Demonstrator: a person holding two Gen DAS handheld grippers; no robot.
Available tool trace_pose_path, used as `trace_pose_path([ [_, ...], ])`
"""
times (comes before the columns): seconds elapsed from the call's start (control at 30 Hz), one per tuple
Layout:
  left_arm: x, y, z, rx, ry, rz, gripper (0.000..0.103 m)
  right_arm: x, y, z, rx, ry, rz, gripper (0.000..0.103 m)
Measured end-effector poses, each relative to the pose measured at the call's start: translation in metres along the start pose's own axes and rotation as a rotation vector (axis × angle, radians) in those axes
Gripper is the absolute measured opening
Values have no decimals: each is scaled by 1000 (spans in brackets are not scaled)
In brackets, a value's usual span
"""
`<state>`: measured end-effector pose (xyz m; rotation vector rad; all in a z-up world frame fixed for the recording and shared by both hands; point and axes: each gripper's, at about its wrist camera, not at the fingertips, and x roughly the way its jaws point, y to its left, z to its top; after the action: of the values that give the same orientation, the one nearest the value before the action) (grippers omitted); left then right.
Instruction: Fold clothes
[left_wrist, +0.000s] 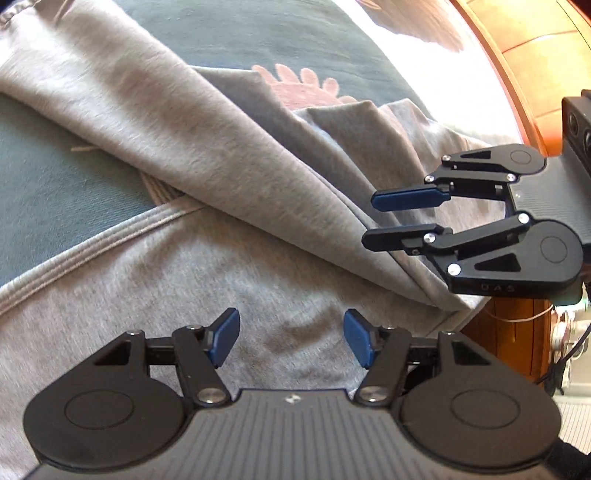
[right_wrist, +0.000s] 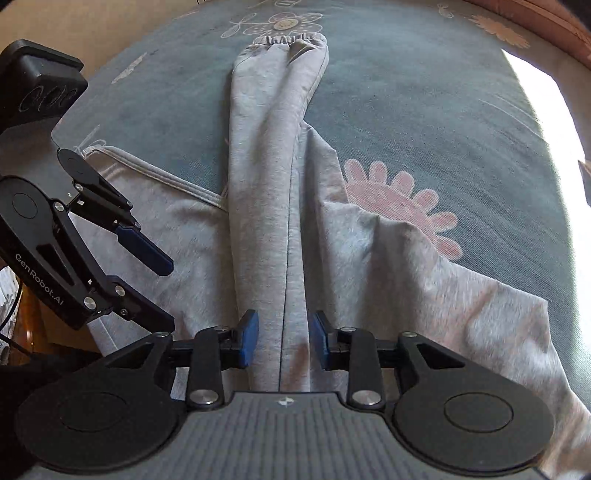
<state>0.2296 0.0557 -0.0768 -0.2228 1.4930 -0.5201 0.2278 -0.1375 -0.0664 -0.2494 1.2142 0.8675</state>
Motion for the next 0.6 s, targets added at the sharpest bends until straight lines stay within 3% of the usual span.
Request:
trace_pose_path([
  [0.17, 1, 19, -6, -117, -65, -45, 64, 14, 5, 19, -63, 15, 35, 42],
  [0.3, -1, 31, -4, -209, -121, -113, 65, 23, 15, 27, -121, 23, 5, 49],
  [0.43, -2, 42, -1, -286, -151, -162, 65, 33, 22, 22, -166, 51, -41, 48],
  [0.47, -3, 45, -3, -303, -160, -184, 66, 34, 22, 20, -169, 54, -40, 40],
  [0.5, -4, 47, -4, -317, -170, -206, 67, 33, 22, 19, -168, 51, -30, 22],
  [0.57, -1, 49, -4, -346, -179, -240, 69, 28, 19, 18, -139, 35, -2, 8],
  [0.6, 1, 50, -5, -360, -185, -261, 69, 24, 16, 17, -117, 25, 23, 7],
])
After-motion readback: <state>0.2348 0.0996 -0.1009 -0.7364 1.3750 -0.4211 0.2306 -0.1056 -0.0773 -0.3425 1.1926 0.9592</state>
